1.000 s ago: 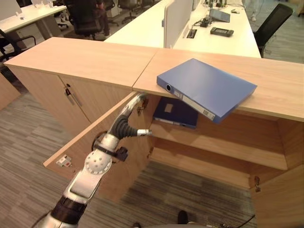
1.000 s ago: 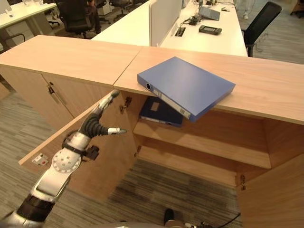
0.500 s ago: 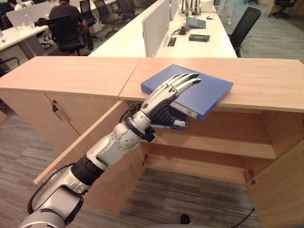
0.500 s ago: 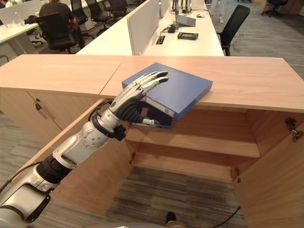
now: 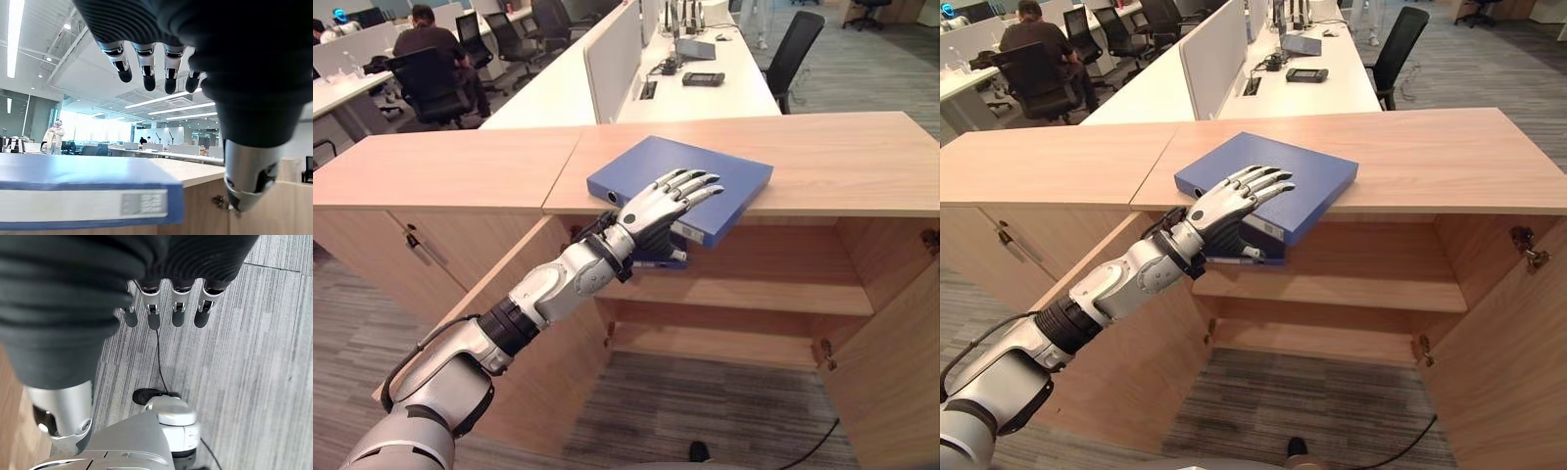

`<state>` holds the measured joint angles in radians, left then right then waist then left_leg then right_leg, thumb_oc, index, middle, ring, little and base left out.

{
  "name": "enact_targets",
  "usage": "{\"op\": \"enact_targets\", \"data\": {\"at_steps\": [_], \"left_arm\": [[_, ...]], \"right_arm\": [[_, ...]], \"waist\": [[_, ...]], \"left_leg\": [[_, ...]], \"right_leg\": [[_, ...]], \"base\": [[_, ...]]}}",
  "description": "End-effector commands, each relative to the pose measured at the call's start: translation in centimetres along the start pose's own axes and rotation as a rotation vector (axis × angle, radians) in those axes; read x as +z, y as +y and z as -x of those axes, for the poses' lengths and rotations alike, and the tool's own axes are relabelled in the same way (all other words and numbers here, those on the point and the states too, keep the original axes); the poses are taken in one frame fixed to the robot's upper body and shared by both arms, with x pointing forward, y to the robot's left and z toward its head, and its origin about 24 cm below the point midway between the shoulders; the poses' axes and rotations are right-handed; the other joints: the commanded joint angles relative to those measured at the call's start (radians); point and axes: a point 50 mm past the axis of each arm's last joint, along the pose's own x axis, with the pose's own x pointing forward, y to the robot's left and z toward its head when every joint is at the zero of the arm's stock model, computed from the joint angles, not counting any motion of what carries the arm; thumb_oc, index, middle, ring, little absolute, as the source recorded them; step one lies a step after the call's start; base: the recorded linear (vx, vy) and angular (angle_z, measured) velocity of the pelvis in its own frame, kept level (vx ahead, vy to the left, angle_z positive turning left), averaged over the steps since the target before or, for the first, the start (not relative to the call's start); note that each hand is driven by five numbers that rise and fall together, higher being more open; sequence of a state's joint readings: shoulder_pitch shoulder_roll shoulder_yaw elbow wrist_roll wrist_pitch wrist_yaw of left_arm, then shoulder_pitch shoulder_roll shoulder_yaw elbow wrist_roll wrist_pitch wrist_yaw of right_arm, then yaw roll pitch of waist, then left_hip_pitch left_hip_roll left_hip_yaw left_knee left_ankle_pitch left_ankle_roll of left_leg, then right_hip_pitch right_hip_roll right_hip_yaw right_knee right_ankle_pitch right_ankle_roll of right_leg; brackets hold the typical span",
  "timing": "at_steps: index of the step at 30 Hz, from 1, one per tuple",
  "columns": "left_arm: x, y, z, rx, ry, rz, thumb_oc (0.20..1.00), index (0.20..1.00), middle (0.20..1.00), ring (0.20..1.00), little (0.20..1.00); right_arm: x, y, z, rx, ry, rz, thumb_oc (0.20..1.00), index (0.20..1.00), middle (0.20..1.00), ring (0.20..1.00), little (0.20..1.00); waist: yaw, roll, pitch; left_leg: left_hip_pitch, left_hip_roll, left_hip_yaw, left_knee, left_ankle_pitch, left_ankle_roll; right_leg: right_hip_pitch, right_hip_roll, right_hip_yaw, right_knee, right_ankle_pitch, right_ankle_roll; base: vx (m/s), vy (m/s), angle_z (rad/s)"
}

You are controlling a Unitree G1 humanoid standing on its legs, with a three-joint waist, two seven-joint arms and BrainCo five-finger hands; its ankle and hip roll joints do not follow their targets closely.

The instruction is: Put the empty folder in the office cabinet

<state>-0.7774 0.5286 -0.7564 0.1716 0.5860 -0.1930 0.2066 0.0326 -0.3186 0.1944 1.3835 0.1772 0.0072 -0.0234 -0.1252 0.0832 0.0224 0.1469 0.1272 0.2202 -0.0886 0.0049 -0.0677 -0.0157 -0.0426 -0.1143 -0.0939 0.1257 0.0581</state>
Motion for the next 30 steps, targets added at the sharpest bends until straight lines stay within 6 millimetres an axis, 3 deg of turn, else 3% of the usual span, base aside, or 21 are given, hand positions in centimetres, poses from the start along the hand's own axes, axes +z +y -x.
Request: {"op": "enact_targets", "data": {"at_steps": [1, 11, 30], "left_arm": [[-2.1, 4.0, -1.8, 0.094, 0.029, -0.196, 1.000, 1.000, 1.000, 1.000, 1.000], [-5.0, 4.2, -2.5, 0.076, 0.160, -0.340, 1.000, 1.000, 1.000, 1.000, 1.000], [-6.6, 3.5, -3.2, 0.020, 0.242, -0.401, 1.000, 1.000, 1.000, 1.000, 1.000]], "right_arm": [[-0.1, 0.3, 0.0, -0.005, 0.016, 0.000, 1.000, 1.000, 1.000, 1.000, 1.000], [-0.1, 0.1, 0.0, -0.007, 0.015, -0.001, 1.000, 1.000, 1.000, 1.000, 1.000], [-0.2, 0.1, 0.0, -0.010, 0.017, 0.001, 1.000, 1.000, 1.000, 1.000, 1.000]], "waist": [[-0.009, -0.081, -0.011], [-0.030, -0.078, -0.015], [-0.048, -0.074, -0.014]], "left_leg": [[0.003, 0.011, -0.018, 0.001, -0.037, -0.043], [0.012, 0.017, 0.006, 0.001, -0.044, -0.045], [0.020, 0.016, 0.023, 0.001, -0.048, -0.045]], "right_leg": [[0.052, -0.035, 0.005, 0.007, -0.039, 0.117], [0.048, -0.029, 0.022, 0.007, -0.038, 0.120], [0.046, -0.024, 0.038, 0.007, -0.036, 0.120]], "base": [[0.00, 0.002, -0.09], [0.00, -0.001, -0.04], [0.00, 0.000, -0.04]]}}
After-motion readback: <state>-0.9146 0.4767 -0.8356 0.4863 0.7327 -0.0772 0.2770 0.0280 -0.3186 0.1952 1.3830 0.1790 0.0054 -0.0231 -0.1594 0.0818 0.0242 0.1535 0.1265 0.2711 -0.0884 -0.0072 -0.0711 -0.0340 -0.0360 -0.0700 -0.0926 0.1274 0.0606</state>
